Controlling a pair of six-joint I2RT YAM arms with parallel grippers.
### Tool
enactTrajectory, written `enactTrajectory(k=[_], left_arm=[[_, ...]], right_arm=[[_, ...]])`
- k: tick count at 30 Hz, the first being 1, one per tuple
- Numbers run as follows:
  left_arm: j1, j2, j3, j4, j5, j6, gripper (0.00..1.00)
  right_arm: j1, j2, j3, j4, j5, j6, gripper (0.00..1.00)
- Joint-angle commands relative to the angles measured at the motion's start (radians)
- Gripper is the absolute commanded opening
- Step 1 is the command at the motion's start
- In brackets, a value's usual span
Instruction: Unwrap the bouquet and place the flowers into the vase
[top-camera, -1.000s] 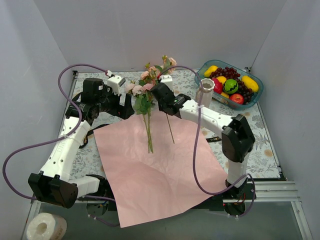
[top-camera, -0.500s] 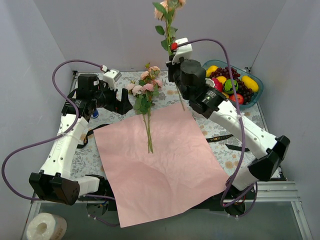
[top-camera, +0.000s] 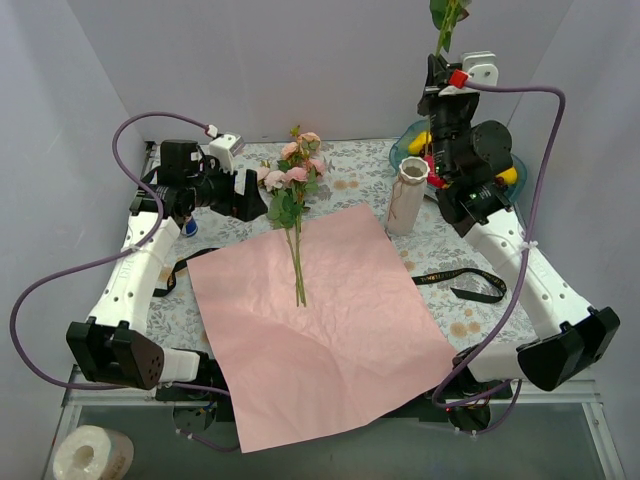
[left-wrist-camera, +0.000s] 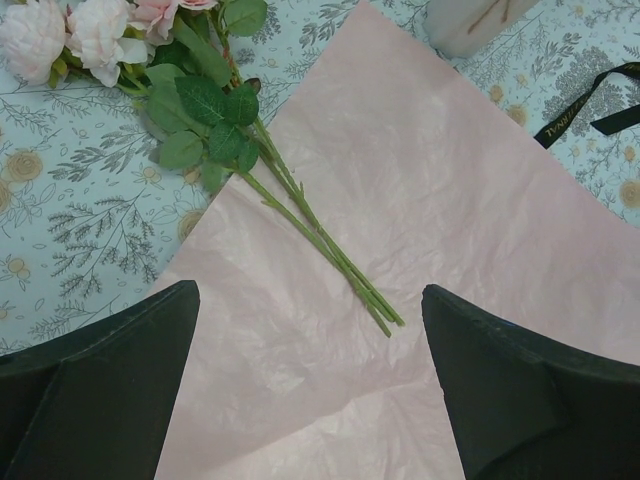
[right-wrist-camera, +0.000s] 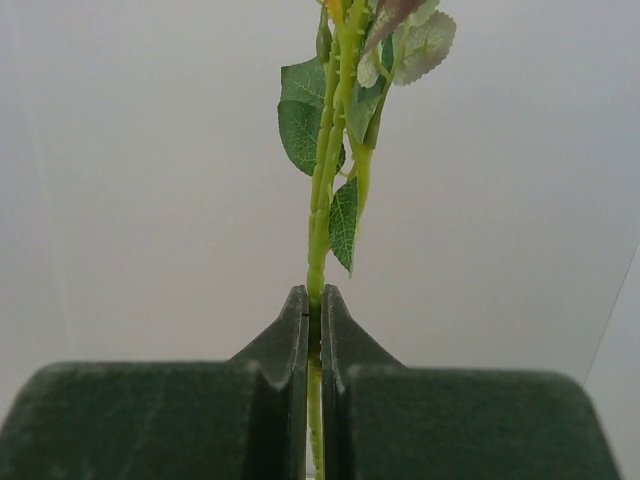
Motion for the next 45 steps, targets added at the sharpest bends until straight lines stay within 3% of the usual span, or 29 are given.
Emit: enactTrajectory(k=[1, 8, 19, 34, 45], left_arm=[[0.009, 0.007, 0.056, 0.005, 0.039, 0.014, 0.94], [0.014, 0.037, 0.073, 0.011, 0.065, 0.021, 0.94], [0.022, 0.09, 0.107, -0.006, 0.085, 0.038, 0.94], [0.037, 0.106, 0.095, 0.008, 0.105, 0.041, 0.93], [0.057, 0.1, 0.102, 0.002, 0.12, 0.038, 0.93]], right_arm=[[-0.032, 0.008, -0.084, 0.169, -0.069, -0.01, 0.01], [-0.062, 0.014, -0.234, 0.435, -0.157, -0.037, 0.01], [-0.093, 0.099, -0.307, 0.606, -0.167, 0.01, 0.01], [-0.105, 0.093, -0.446, 0.68, -0.137, 0.061, 0.01], [-0.112, 0.038, -0.662, 0.717, -0.103, 0.107, 0.01]])
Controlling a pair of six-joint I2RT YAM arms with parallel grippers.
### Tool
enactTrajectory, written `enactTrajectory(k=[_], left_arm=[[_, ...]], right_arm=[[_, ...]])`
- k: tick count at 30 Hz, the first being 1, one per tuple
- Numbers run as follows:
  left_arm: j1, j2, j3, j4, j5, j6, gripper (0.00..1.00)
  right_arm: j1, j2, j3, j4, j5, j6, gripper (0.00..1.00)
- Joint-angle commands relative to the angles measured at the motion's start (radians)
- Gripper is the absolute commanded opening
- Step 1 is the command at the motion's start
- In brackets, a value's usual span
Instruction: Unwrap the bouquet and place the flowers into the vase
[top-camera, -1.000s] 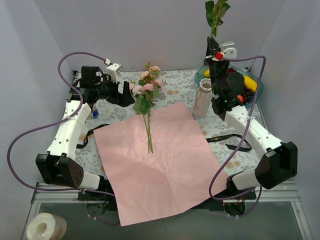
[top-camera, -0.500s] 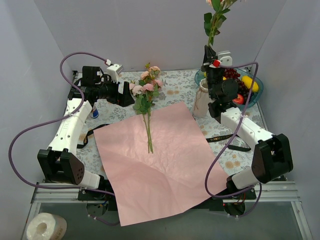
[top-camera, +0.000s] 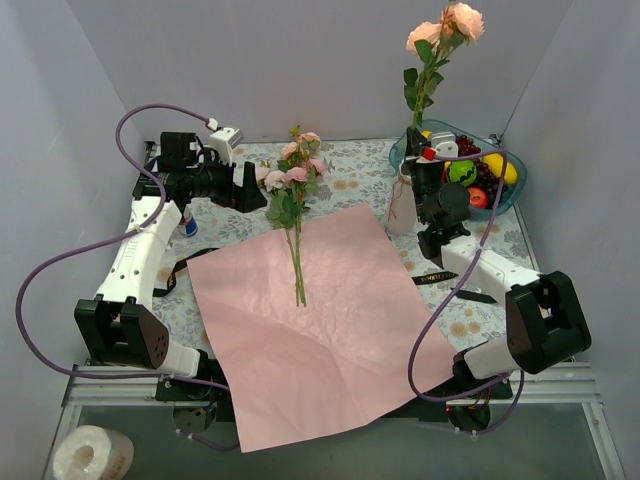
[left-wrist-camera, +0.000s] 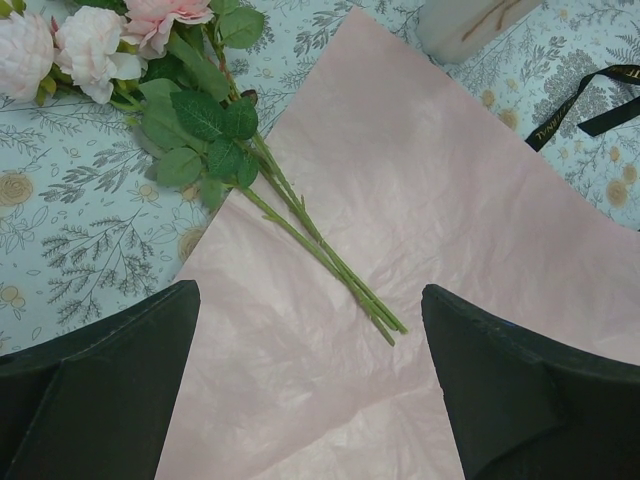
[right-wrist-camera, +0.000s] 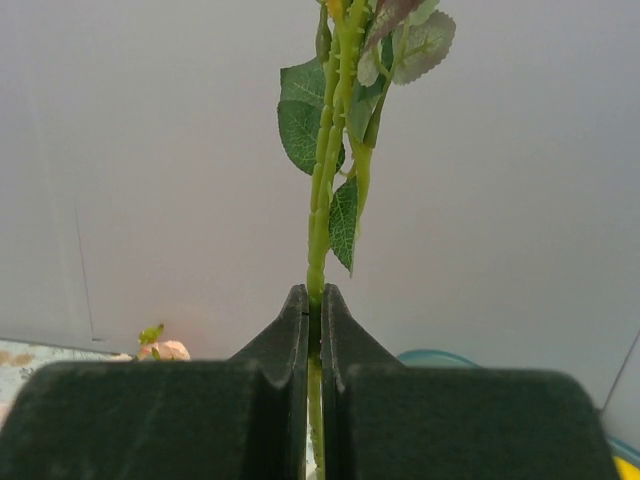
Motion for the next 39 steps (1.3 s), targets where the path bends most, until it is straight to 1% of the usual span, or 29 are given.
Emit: enactTrajectory(k=[1, 5, 6, 7, 8, 9, 11, 12, 13, 17, 20, 25, 26, 28, 30, 31, 32, 35, 36, 38, 39], left_arm=[[0.015, -0.017, 0.033, 0.004, 0.03, 0.005, 0.93], [0.018, -0.028, 0.027, 0.015, 0.036, -0.003, 0.93], [0.018, -0.032, 0.027, 0.014, 0.037, -0.003, 0.93], [0.018, -0.036, 0.025, 0.015, 0.037, -0.003, 0.93], [0.02, -0.039, 0.024, 0.014, 0.037, -0.004, 0.93], [0.02, -0.046, 0.024, 0.014, 0.039, -0.001, 0.93], [0.021, -0.054, 0.022, 0.017, 0.037, 0.0, 0.94], [0.021, -0.057, 0.022, 0.017, 0.039, 0.002, 0.94], [0.023, -0.062, 0.021, 0.015, 0.039, 0.002, 0.94], [0.027, -0.077, 0.013, 0.017, 0.043, 0.002, 0.94], [0.03, -0.085, 0.008, 0.018, 0.049, -0.003, 0.94], [0.033, -0.08, 0.014, 0.035, 0.062, -0.022, 0.95], [0.033, -0.08, 0.013, 0.041, 0.063, -0.027, 0.95], [0.033, -0.072, 0.014, 0.05, 0.076, -0.038, 0.96], [0.033, -0.06, 0.019, 0.054, 0.085, -0.044, 0.96], [0.033, -0.056, 0.03, 0.054, 0.085, -0.049, 0.96], [0.033, -0.051, 0.034, 0.052, 0.086, -0.05, 0.96], [0.033, -0.036, 0.068, 0.04, 0.089, -0.053, 0.97], [0.033, -0.034, 0.074, 0.035, 0.088, -0.052, 0.97], [0.033, -0.031, 0.086, 0.034, 0.083, -0.055, 0.98], [0.033, -0.031, 0.087, 0.034, 0.08, -0.058, 0.98]], right_arm=[[-0.006, -0.065, -0.053, 0.07, 0.044, 0.025, 0.01], [-0.015, -0.091, -0.067, -0.01, 0.047, 0.032, 0.01], [-0.015, -0.097, -0.07, -0.03, 0.047, 0.031, 0.04], [-0.015, -0.109, -0.07, -0.05, 0.047, 0.034, 0.1], [-0.015, -0.117, -0.071, -0.084, 0.044, 0.034, 0.2], [-0.015, -0.123, -0.075, -0.095, 0.041, 0.035, 0.37], [-0.015, -0.146, -0.085, -0.112, 0.037, 0.035, 0.55], [-0.015, -0.149, -0.084, -0.145, 0.031, 0.035, 0.71], [-0.015, -0.163, -0.082, -0.162, 0.03, 0.034, 0.73], [-0.015, -0.205, -0.064, -0.239, 0.03, 0.031, 0.76], [-0.017, -0.249, -0.061, -0.302, 0.019, 0.031, 0.75], [-0.015, -0.346, -0.006, -0.467, -0.013, 0.055, 0.76], [-0.011, -0.359, 0.008, -0.539, -0.021, 0.06, 0.76], [0.0, -0.407, 0.045, -0.608, -0.03, 0.061, 0.76], [0.011, -0.438, 0.073, -0.713, -0.056, 0.066, 0.77], [0.012, -0.459, 0.124, -0.76, -0.062, 0.072, 0.77], [0.016, -0.467, 0.152, -0.874, -0.07, 0.081, 0.79], [0.017, -0.51, 0.215, -1.012, -0.101, 0.123, 0.82], [0.017, -0.522, 0.229, -1.099, -0.119, 0.132, 0.84], [0.017, -0.548, 0.279, -1.194, -0.142, 0.173, 0.87], [0.017, -0.551, 0.298, -1.295, -0.168, 0.184, 0.9]])
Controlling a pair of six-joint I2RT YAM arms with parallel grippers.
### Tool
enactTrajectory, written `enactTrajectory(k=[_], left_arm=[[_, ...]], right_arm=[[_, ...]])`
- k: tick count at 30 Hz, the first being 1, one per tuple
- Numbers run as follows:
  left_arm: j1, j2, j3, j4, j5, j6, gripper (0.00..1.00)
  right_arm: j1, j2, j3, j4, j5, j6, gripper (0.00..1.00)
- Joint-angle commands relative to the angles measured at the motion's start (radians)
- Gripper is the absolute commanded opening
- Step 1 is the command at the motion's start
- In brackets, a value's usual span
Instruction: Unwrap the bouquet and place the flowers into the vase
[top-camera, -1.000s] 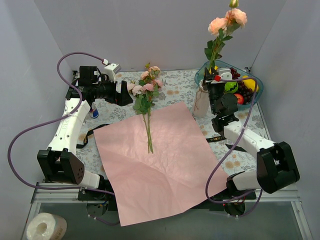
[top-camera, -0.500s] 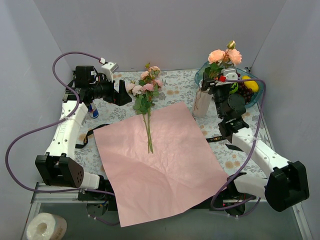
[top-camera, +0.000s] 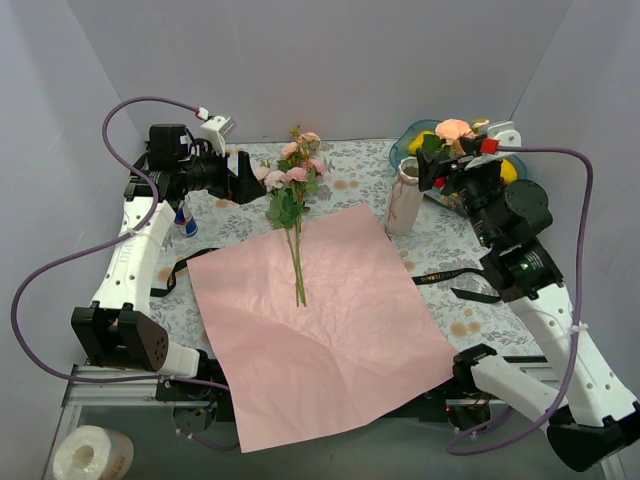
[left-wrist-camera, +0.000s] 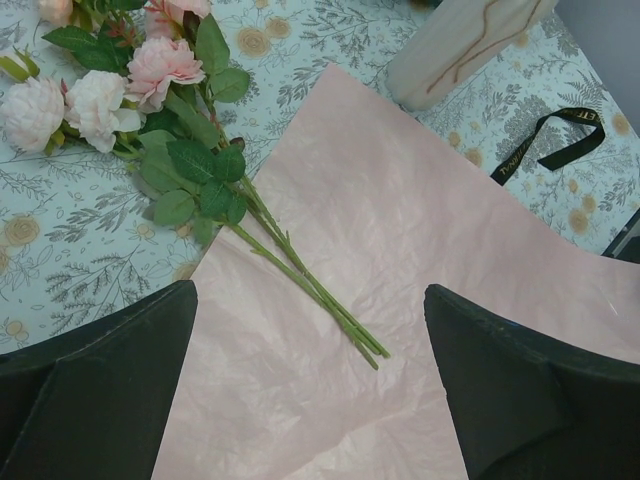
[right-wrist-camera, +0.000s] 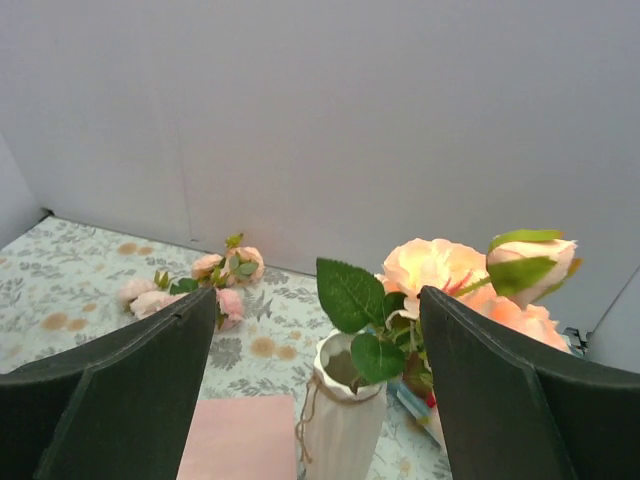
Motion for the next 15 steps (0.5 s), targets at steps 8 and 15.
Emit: enactTrajectory(k=[8, 15], left_arm=[[0.007, -0.018, 0.044, -0.013, 0.019, -0.022, 0.98], [0.007, -0.021, 0.038, -0.003, 0.009, -0.039, 0.98]], right_arm=[[0.003, -0.275, -0.056, -0.233, -0.46, 0.413, 0.98], [0.035, -0.083, 0.073, -0.501, -0.44, 0.333, 0.88]])
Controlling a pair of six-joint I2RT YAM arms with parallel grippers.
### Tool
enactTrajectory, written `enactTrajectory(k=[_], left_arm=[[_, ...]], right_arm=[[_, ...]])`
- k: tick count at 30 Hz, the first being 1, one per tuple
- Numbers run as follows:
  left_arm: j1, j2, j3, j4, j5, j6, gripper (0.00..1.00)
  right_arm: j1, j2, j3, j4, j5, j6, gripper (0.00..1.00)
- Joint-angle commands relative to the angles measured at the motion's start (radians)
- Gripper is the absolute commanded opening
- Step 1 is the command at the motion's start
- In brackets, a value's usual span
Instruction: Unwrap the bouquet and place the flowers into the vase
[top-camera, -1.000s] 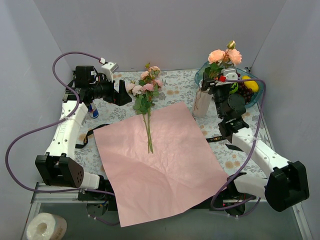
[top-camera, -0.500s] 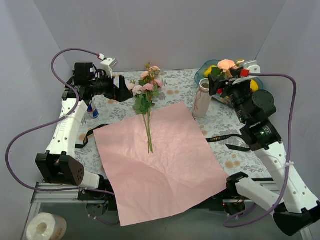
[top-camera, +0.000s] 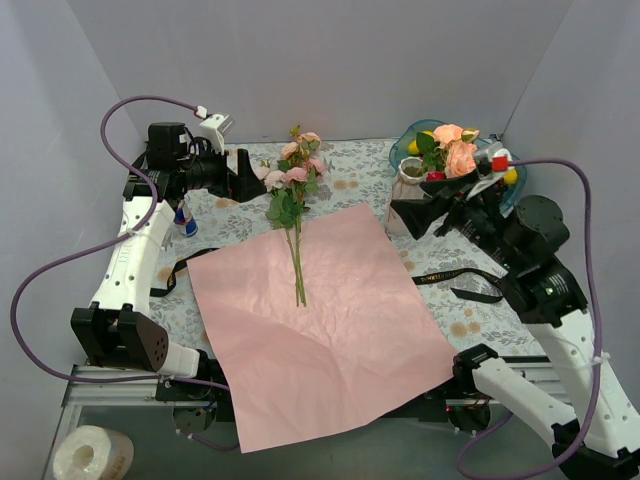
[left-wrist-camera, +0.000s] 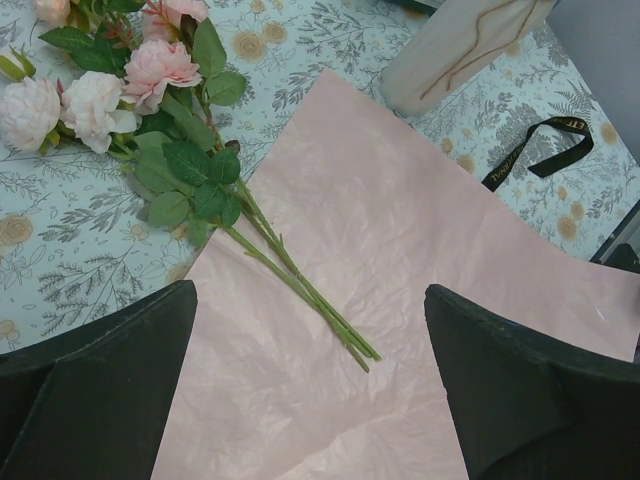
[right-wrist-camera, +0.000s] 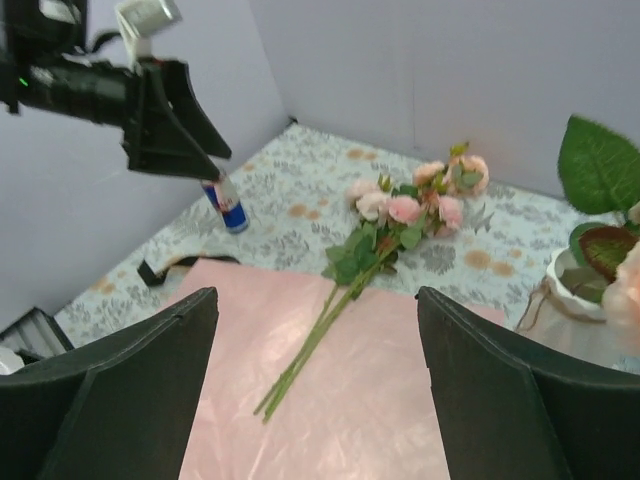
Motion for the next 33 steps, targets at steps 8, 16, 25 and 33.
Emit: enactTrajectory(k=[8, 16, 25, 33], left_arm=[[0.007, -0.004, 0.014, 0.005, -0.008, -0.009, 0.98], [0.009, 0.001, -0.014, 0.025, -0.014, 0.011, 0.98], [0.012, 0.019, -0.027, 0.02, -0.038, 0.002, 0.98], [0.023, 0.024, -0.04, 0.028, -0.048, 0.014, 0.98]], right_arm=[[0.35, 0.277, 0.052, -0.242, 0.345, -0.056, 0.94], [0.48, 0.674, 0.228, -0.256, 0.495, 0.026, 0.95], [0.471, 1.148, 0.577, -0.331, 0.538, 0.067, 0.93], [0.391, 1.38, 0.762, -0.319, 0.482, 0.095, 0.4]])
